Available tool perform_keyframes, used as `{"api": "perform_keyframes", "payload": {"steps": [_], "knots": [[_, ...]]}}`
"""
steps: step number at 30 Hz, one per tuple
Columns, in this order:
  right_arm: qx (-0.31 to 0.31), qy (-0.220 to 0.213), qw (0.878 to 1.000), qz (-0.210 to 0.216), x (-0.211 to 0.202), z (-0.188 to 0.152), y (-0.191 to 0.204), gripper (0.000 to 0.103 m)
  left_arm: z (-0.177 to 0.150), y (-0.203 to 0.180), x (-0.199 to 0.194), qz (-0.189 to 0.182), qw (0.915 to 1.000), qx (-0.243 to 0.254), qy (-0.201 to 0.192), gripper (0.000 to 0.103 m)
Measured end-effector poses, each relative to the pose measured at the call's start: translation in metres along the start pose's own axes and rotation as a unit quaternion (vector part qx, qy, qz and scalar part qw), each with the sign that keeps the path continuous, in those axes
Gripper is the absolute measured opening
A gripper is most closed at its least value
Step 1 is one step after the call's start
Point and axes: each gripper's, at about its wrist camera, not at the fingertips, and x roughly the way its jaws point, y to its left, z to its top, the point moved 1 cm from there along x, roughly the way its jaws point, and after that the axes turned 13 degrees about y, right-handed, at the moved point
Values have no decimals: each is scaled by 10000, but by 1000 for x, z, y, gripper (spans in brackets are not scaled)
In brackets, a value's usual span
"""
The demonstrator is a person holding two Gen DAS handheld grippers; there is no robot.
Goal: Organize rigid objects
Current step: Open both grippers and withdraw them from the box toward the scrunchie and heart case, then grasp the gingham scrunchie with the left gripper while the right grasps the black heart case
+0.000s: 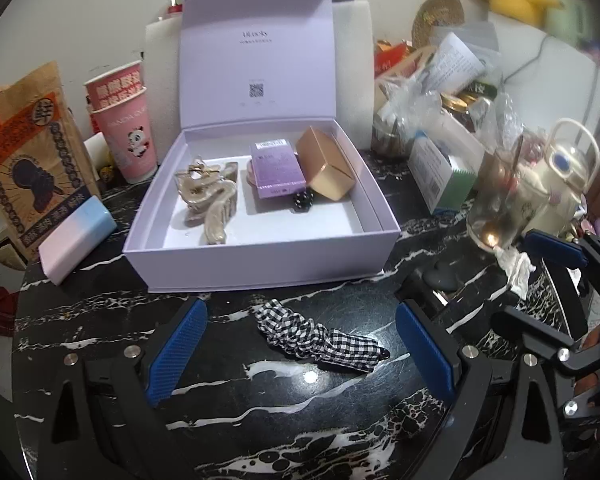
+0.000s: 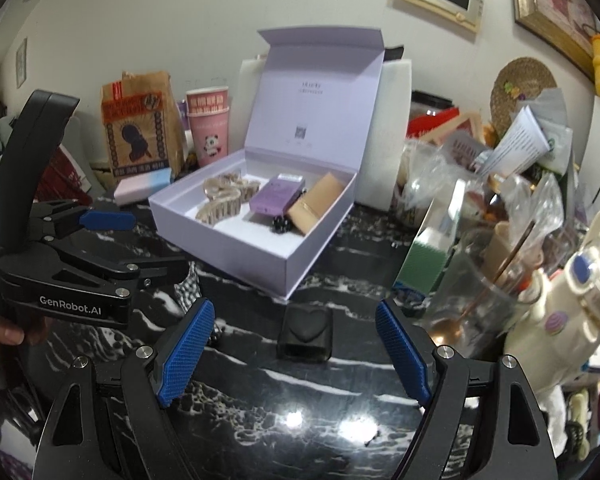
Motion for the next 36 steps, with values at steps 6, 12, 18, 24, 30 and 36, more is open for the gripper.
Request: {"api": "perform_keyframes", "payload": {"steps": [6,12,18,24,30,36], "knots": [[138,333,9993,75,25,-7,-5,84,-1,-5,18,-31,9998,148,138,97],[319,605,9976,96,43,-9,-17,84,3,-4,35,-300,9987,40,406,97],[424,841,9954,158,60,-8,-24,84,6,-1,52,-341,9972,-70,666,97],[442,1010,9938,168,74,-3,-25,84,5,-1,69,-462,9937,-132,1015,97],[383,1236,9911,324,87,1,-26,84,-1,2,72,-315,9953,-129,905,97],[392,1299,9904,252,93,3,-26,83,-9,7,69,-135,9966,-27,808,79]]}}
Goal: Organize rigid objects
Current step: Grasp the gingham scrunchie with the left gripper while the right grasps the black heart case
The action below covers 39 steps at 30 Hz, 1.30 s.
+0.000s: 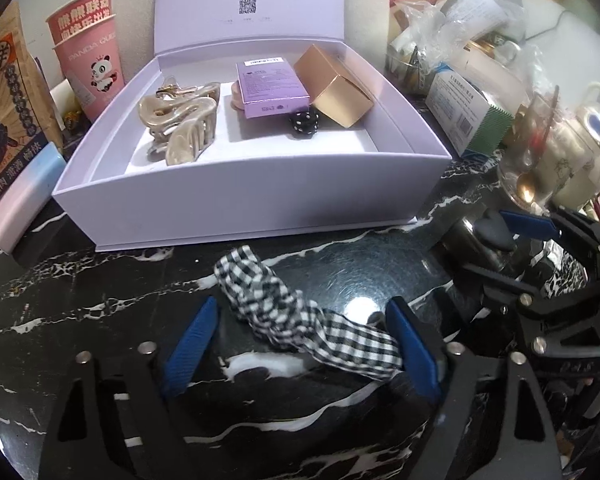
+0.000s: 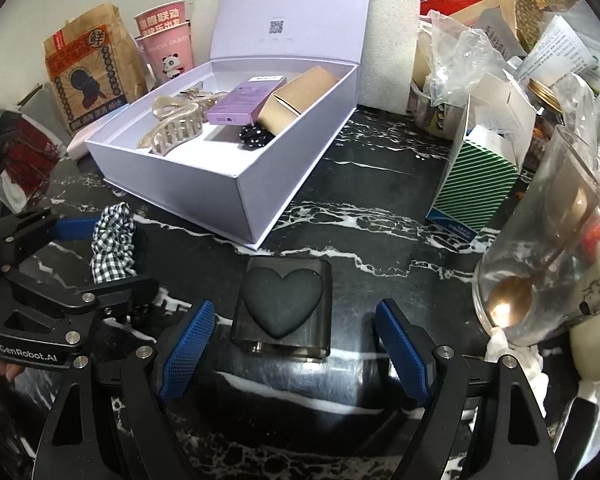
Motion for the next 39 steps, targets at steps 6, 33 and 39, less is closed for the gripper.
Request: {"api": "perform_keyframes", "payload": {"steps": [6,33,39], "knots": [[-69,57,9999,-115,-1,1,5,45,-8,1,-5,154,9996,142,-186,55],[-226,-21,9993,286,-15,-37,28,55,-54,-9,-22,30,9992,333,-210,42],[-218,-38,9995,220,-15,-36,27,46,-54,-5,-21,33,9994,120,-312,23]]}}
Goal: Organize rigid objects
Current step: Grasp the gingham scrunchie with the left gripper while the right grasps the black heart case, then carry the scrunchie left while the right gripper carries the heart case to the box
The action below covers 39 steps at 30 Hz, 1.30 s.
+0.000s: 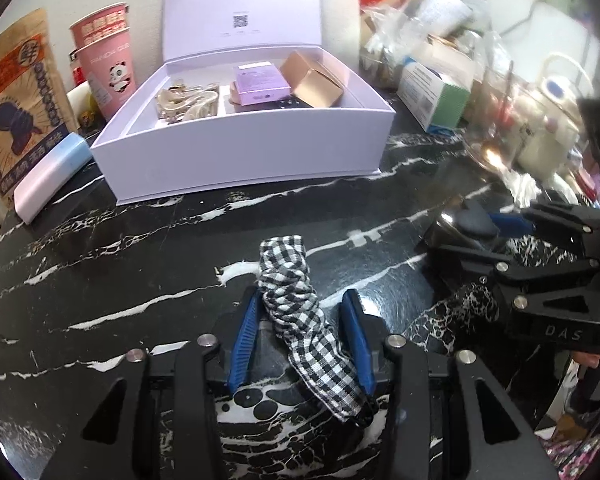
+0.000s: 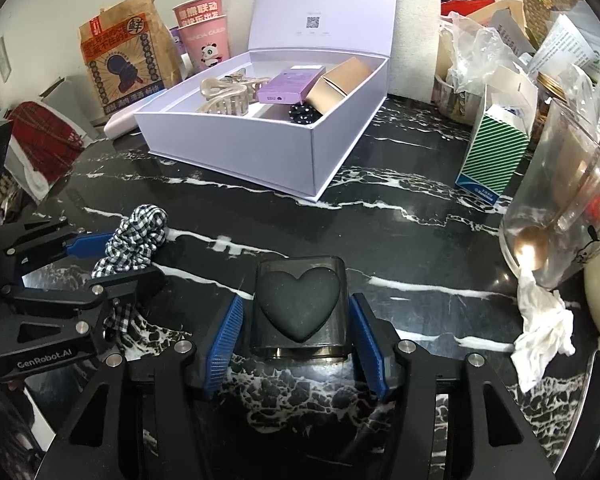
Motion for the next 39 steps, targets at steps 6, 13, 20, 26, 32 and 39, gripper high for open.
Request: {"api": "perform_keyframes", "payload": {"steps": [6,13,20,26,32,39], "knots": [[48,2,9999,124,-1,-2,-2,45,-1,5,-3,-139,9998,-98,106,21],[1,-39,9999,146,-8,-3,2,45,-1,6,-9,-307,9991,-238,188,21],[-30,-108,9993,356,-19,-4,14,45,3,4,-28,-288,9995,-147,74,21],[-194,-202,9990,338,-32,-3,20,45,8,5,-45,-242,9996,-114,-71,21],[-248,-241,9987,363,-41,-2,22,45,11,4,-55,-244,9995,-119,-150,21],[-268,-317,9986,340,-50,0,24,45,19,1,-65,-237,9994,-37,-243,21]]}}
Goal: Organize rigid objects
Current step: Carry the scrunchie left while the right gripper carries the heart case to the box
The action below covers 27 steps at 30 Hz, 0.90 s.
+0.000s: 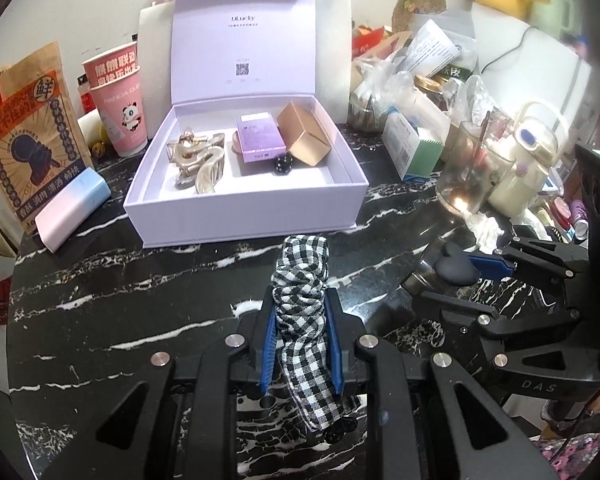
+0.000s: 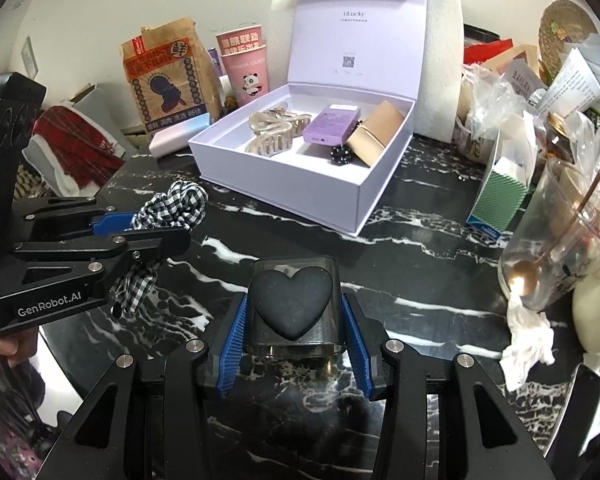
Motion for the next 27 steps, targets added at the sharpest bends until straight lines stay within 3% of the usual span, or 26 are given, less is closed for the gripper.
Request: {"api": "perform_keyframes", "payload": {"steps": [10,27], "knots": [[-80,-66,9999,-6,-13,15,-4,45,22,2,-6,-17,9999,56,-162,21],[-400,-504,9979,-119,-40,71,-8,45,73,14,-24,-16,9979,130,-627,21]]}}
